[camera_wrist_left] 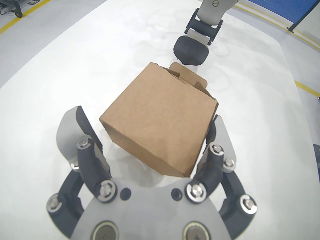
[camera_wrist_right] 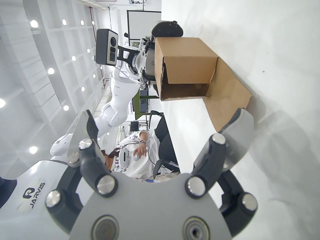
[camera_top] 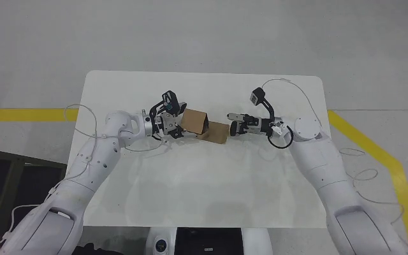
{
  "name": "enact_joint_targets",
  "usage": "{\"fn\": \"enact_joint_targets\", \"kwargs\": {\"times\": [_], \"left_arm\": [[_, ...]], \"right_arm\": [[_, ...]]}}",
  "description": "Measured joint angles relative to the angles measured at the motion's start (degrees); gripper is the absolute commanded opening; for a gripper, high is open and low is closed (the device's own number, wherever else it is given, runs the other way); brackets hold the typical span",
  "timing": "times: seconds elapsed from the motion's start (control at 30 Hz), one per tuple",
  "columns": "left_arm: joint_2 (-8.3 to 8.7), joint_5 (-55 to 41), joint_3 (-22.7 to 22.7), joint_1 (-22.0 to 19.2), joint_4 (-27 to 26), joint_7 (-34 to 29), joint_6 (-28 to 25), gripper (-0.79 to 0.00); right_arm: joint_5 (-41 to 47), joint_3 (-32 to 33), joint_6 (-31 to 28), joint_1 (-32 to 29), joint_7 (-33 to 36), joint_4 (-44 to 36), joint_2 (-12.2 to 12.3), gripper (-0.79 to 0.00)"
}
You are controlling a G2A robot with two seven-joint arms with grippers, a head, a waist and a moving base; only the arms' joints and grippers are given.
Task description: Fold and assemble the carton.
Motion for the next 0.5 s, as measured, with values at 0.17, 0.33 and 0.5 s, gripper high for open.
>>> {"fn": "enact_joint_targets", "kwargs": {"times": [0.17, 0.33, 0.5], "left_arm": [[-0.06, 0.0, -0.3, 0.0, -0.1, -0.2, 0.0, 0.000], [-0.14, 0.2, -0.5, 0.2, -0.5, -0.3, -0.1, 0.000], [-0.21, 0.3, -0.7, 0.3, -0.7, -0.5, -0.2, 0.000]], "right_arm": [[-1.6, 2.5, 4.0, -4.0, -0.7, -5.5, 1.4, 0.000], [-0.7, 2.2, 4.8, -6.8, -1.2, -8.0, 1.6, 0.000], [0.3, 0.3, 3.3, -6.5, -1.7, -6.5, 1.0, 0.000]]}}
